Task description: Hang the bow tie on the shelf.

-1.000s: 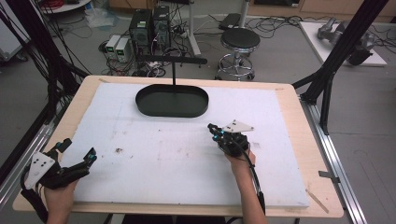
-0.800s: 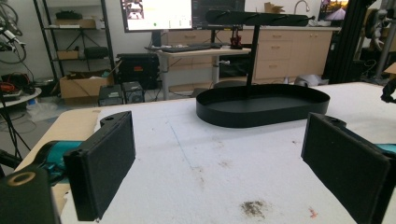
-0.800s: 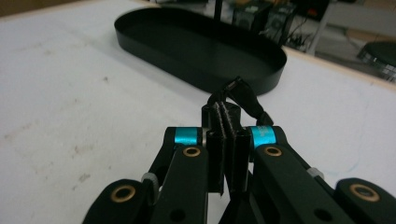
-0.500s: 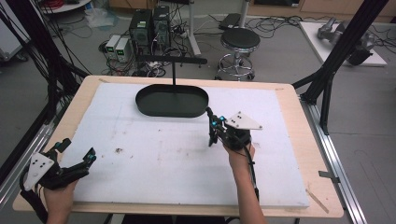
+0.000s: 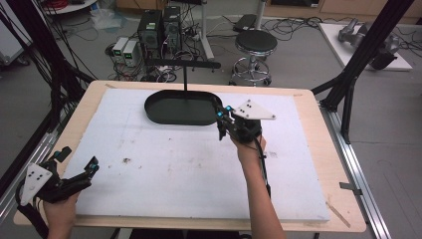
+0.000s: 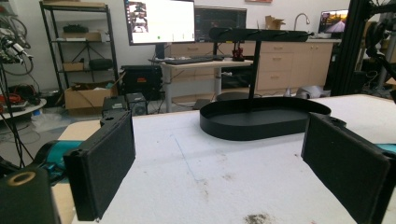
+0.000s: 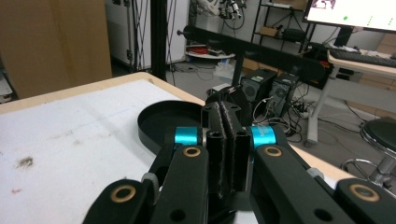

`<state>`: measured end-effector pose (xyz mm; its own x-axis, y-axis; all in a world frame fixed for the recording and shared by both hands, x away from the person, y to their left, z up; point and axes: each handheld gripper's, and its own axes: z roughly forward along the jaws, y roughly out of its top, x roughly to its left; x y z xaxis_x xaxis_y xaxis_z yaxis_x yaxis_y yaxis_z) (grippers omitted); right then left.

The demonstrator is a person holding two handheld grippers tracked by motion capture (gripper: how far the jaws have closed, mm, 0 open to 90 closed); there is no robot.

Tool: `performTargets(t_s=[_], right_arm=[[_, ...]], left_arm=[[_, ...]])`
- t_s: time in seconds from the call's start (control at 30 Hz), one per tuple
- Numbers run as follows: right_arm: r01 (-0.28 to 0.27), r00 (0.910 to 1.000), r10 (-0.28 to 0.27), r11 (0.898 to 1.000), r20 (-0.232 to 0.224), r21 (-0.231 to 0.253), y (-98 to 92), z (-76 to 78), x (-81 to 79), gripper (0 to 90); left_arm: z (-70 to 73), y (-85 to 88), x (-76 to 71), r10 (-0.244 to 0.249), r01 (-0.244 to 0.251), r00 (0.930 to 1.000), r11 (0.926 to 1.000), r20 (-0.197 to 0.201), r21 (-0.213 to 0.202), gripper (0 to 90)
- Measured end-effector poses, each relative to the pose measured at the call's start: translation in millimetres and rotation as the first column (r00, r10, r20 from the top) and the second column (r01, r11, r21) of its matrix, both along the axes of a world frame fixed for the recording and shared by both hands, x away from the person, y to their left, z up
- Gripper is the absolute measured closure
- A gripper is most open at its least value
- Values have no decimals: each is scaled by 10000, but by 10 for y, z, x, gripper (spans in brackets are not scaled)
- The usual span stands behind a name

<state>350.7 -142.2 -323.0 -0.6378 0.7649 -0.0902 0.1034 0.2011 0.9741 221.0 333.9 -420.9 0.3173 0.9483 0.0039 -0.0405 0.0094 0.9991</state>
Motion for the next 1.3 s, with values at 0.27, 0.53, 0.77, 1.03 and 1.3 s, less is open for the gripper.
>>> performTargets(t_s=[0.27, 0.53, 0.77, 1.03, 1.3], right_arm=[[-61, 9999, 61, 10000, 87, 27, 70, 198, 297, 888], [-229, 9996, 234, 9994, 183, -250, 193, 344, 603, 888], [-3, 9998, 11, 9990, 196, -436, 320, 370, 906, 888], [565, 9984, -566, 9981, -48, -253, 328, 342, 1262, 887], [2202, 9754, -2202, 9737, 74, -593, 149, 257, 1398, 887]], left_arm=[[10, 8, -10, 22, -22, 10000, 10000, 45, -39, 103], [-11, 17, 1, 9, -10, 10000, 10000, -43, -78, 103], [-23, 30, 11, 22, -23, 10000, 9998, -44, -210, 103], [-45, 39, 19, 21, -25, 9999, 9997, -158, -260, 103], [-48, 56, 0, 0, -6, 9998, 9993, -175, -366, 103]])
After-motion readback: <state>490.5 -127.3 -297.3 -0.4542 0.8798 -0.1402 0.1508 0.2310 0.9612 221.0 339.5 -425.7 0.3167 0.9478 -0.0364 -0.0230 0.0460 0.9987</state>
